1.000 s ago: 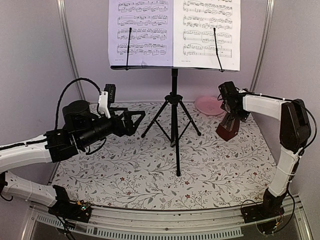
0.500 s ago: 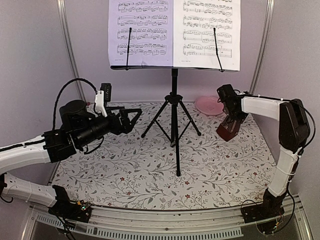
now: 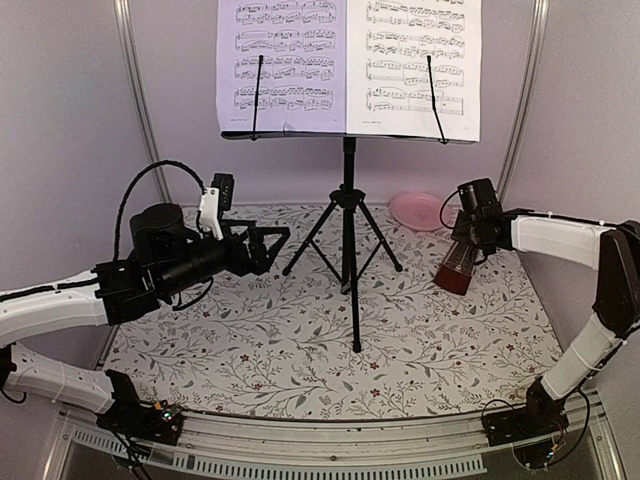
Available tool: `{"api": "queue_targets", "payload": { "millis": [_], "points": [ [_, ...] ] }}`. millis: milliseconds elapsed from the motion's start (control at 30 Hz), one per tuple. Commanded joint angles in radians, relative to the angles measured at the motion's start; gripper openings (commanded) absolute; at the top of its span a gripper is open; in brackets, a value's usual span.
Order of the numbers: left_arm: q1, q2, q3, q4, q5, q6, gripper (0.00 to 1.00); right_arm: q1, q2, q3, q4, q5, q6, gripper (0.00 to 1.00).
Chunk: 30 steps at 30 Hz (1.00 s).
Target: Set up the instrument practice props
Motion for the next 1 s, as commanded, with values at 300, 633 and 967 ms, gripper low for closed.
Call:
{"api": "queue_targets", "payload": {
  "millis": [300,633,967],
  "points": [
    [0.008,0.058,-0.019,0.070,0.164,0.142,0.96,0.004,-0.450,-0.288,0.308,-0.611,-0.459,0.44],
    [-0.012,0.076,-0.095,0.160,0.248,0.195,0.95,0.004,-0.657,-0.351,0.180,-0.966,-0.485,0.33],
    [-0.129,0.115,-0.189,0.201,0.215,0.282,0.94,0.015,-0.770,-0.373,0.069,-1.229,-0.500,0.28]
  ]
}}
